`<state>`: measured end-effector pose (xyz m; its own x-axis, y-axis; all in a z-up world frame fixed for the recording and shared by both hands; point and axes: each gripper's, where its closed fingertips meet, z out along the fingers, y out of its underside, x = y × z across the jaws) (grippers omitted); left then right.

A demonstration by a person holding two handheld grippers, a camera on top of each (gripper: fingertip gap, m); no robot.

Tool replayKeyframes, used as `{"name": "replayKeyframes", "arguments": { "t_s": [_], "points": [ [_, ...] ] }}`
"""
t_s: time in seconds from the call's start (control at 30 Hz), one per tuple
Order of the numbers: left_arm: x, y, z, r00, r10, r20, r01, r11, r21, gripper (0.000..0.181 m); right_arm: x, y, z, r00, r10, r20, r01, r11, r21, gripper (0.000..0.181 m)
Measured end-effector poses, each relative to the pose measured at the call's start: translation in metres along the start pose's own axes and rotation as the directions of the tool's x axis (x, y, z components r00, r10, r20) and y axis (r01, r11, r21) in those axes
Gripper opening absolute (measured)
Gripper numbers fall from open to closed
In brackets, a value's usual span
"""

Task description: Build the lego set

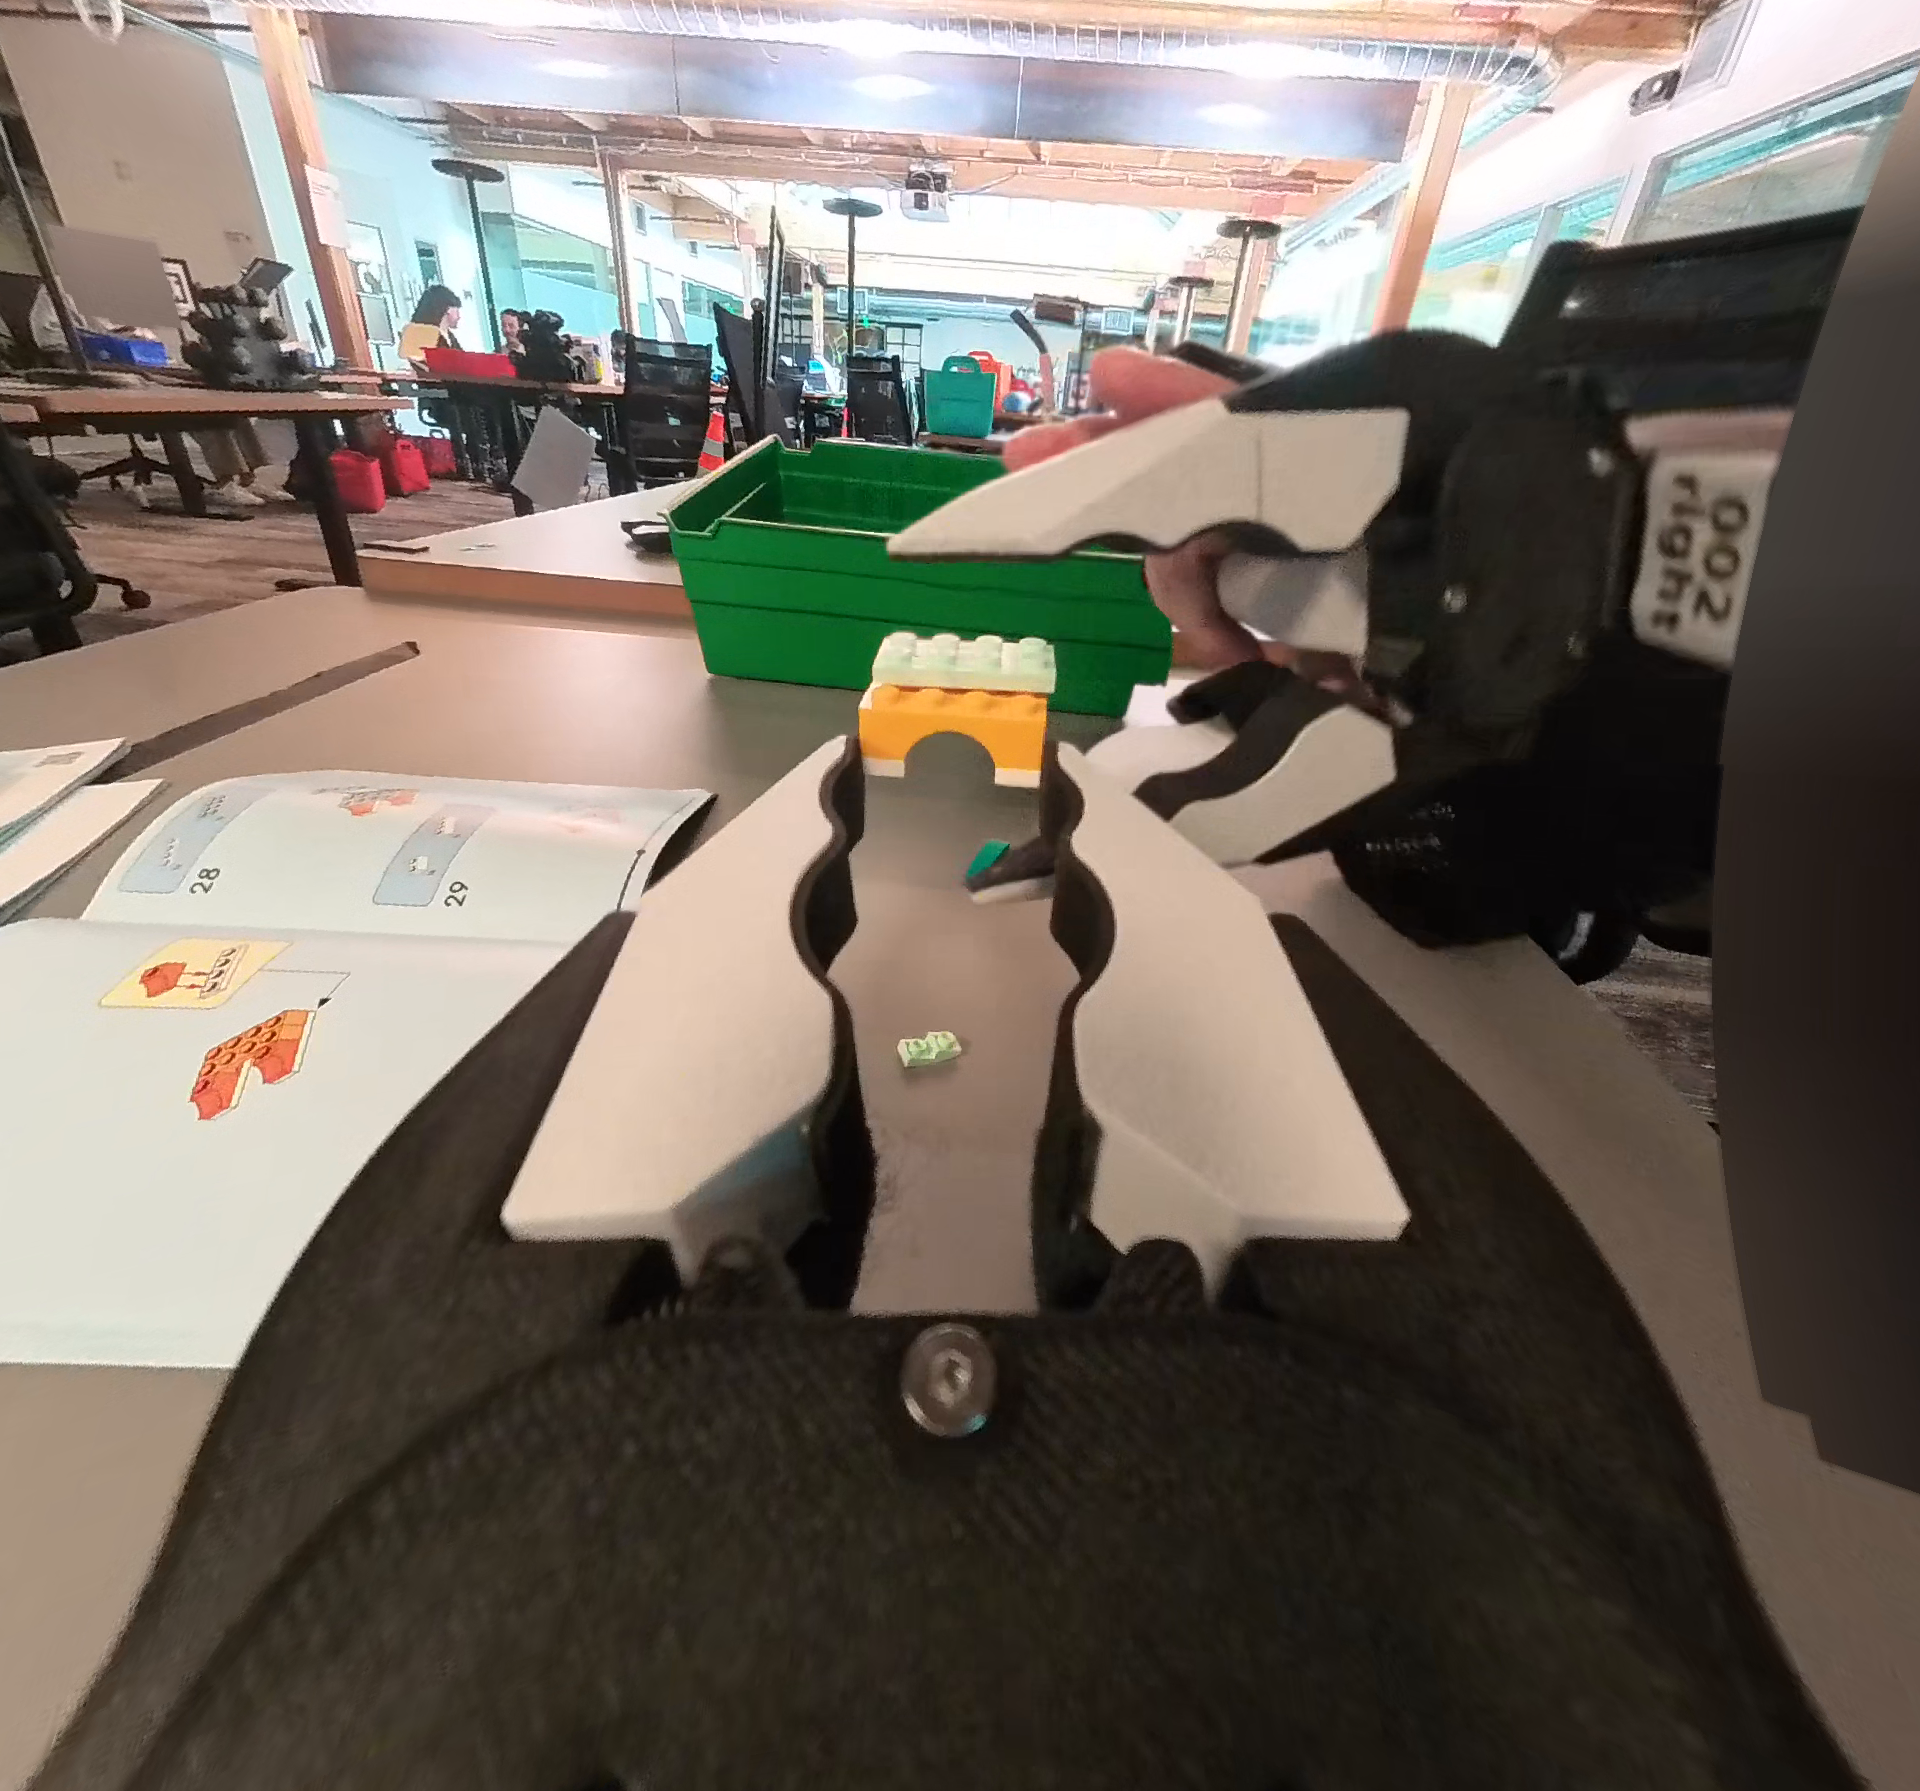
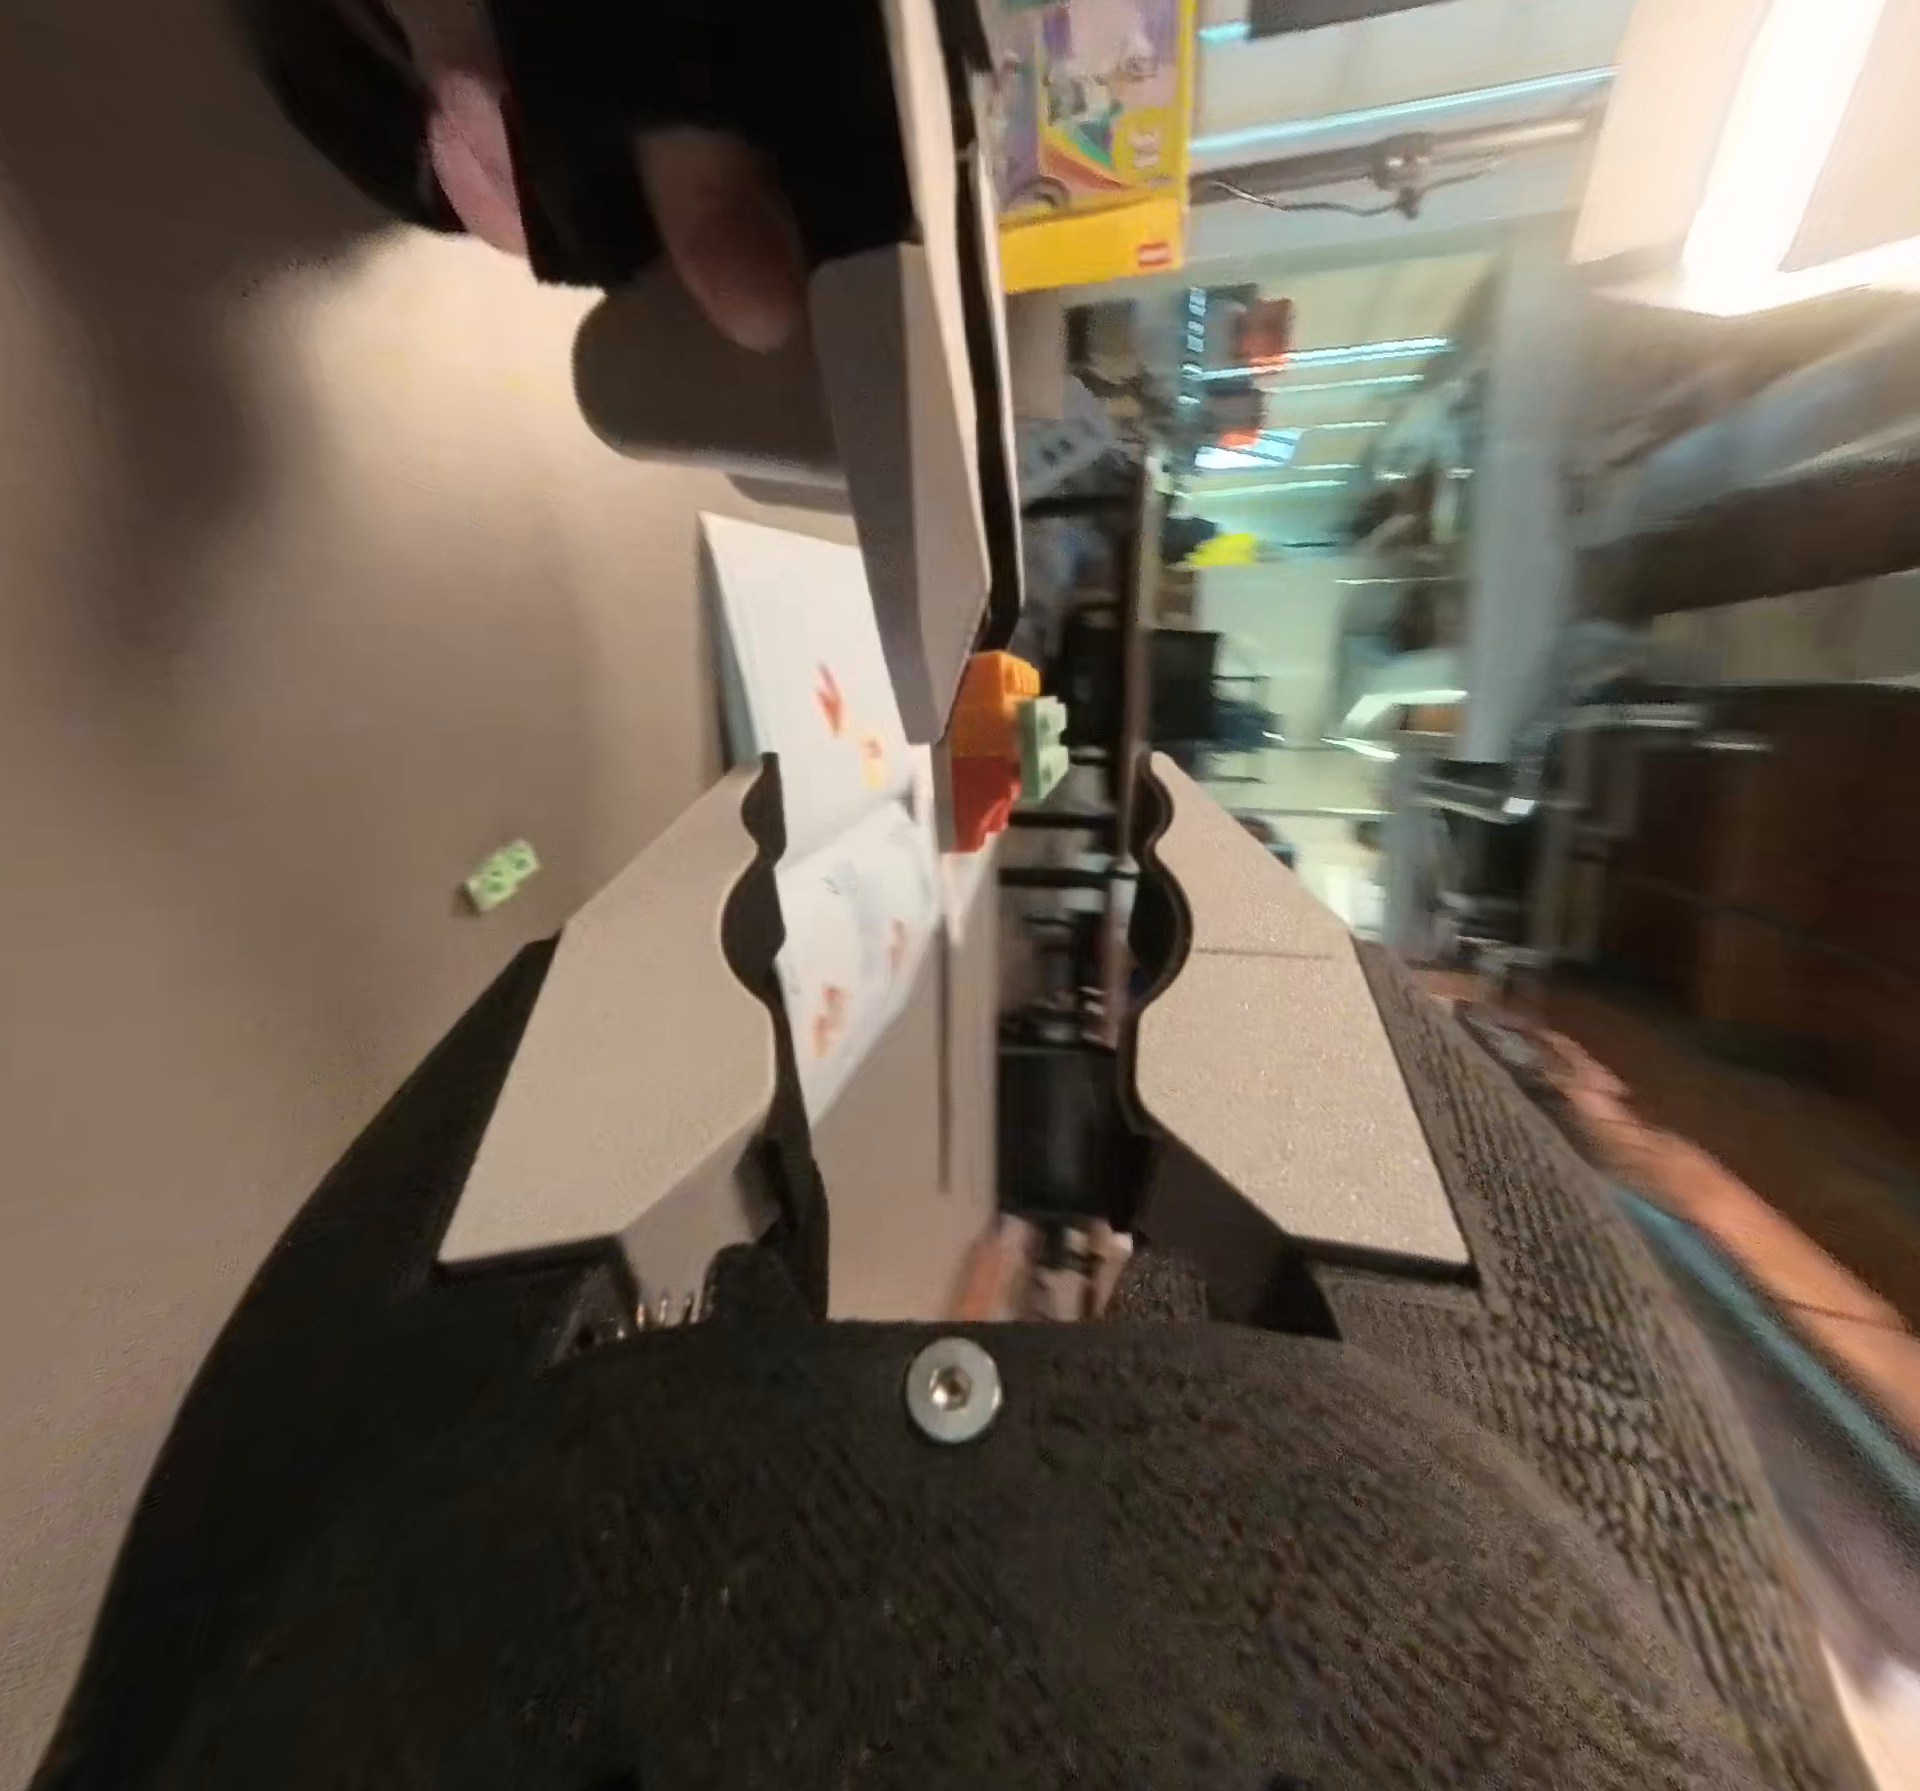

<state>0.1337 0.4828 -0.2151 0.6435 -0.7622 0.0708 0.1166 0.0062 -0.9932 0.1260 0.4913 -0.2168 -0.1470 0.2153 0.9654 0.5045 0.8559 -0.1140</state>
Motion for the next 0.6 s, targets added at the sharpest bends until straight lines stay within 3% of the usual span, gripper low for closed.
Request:
{"name": "replayKeyframes", "arguments": {
  "t_s": [0.2,0.6],
  "points": [
    [0.000,0.002,0.001,1.000,0.003,0.007,-0.003,1.000,-0.017,0.032,0.007,-0.004,0.008,0.978,-0.144,-0.148,0.134,0.988,-0.077,0.053],
    [-0.001,0.003,0.002,1.000,0.006,0.017,-0.006,1.000,-0.023,0.032,0.002,0.004,0.014,0.976,-0.158,-0.147,0.138,0.981,-0.138,0.040]
  ]
}}
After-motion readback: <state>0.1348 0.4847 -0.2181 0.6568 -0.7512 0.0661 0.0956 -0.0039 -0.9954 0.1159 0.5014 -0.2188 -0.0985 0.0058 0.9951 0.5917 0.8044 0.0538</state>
